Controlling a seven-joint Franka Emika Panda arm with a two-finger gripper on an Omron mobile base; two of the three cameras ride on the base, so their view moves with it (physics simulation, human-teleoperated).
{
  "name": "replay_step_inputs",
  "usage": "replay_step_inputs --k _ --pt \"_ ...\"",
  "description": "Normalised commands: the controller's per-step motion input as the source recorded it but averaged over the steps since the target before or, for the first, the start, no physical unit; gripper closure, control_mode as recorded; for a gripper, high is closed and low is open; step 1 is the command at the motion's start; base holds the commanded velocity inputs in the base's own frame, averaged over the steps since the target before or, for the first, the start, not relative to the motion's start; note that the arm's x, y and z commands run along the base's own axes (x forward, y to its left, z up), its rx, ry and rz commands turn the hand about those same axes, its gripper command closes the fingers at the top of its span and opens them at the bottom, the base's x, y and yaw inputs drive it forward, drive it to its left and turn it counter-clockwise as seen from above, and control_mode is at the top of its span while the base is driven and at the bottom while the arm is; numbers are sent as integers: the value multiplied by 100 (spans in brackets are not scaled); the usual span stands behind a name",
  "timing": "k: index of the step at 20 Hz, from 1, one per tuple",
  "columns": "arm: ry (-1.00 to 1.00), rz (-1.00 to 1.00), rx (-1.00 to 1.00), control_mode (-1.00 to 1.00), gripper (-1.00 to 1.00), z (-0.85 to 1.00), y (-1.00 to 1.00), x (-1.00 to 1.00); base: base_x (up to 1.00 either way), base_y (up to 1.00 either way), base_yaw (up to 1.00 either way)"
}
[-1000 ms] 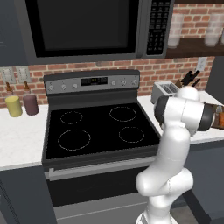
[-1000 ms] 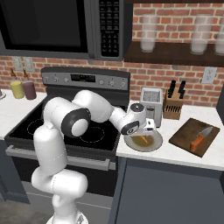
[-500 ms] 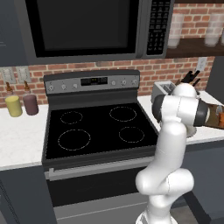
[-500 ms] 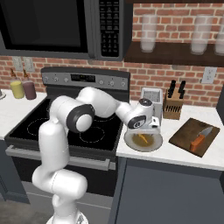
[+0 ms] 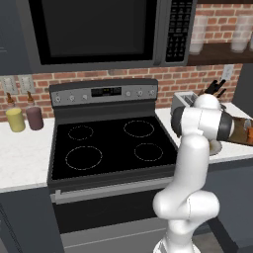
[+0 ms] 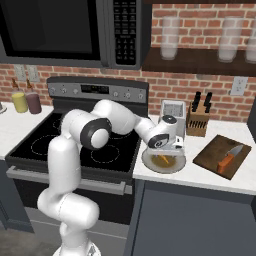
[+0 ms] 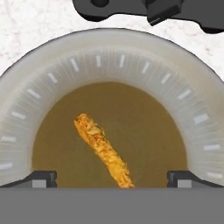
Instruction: Pick up the knife from the drawer and place it on the cutting board. Then place the meat from the plate to the cutting board.
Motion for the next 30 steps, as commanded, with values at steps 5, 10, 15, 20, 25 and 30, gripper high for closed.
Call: replay_step_inputs --k 5,10,15,20,25,30 --pt "0 0 0 -100 -100 -9 0 3 0 0 0" --pt "0 0 0 -100 -100 -1 0 16 0 0 0" --pt "0 0 0 -100 -100 -3 0 23 0 0 0" --pt "0 0 0 -100 -100 -12 0 6 0 0 0" --pt "0 0 0 -100 -100 -10 0 0 0 0 0" --pt "0 0 0 -100 -100 -13 0 0 0 0 0"
